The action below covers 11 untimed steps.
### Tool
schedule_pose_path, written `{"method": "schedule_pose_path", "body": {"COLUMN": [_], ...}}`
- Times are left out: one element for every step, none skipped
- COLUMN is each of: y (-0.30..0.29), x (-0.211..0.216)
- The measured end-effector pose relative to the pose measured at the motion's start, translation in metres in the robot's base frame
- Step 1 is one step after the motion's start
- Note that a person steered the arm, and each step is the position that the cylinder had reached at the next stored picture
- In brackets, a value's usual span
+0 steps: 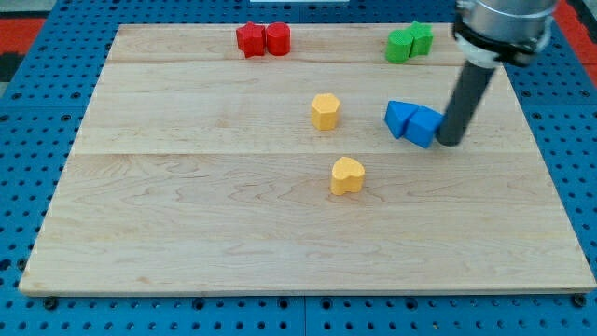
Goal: Move the blue cube to the bottom left of the green circle
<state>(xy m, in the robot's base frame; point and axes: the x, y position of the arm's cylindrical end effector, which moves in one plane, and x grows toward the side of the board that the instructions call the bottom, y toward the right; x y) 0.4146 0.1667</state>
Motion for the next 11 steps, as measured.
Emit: {"method": "schedule_pose_path", "body": {"y": [-0.027, -0.039, -0.059, -0.115, -0.110, -0.118, -0.165, -0.218, -0.263, -0.305, -0.322], "x": [-0.015, -0.032, -0.060, -0.079, -0.082, -0.095, -0.107, -0.108, -0.096, -0.095, -0.084]}}
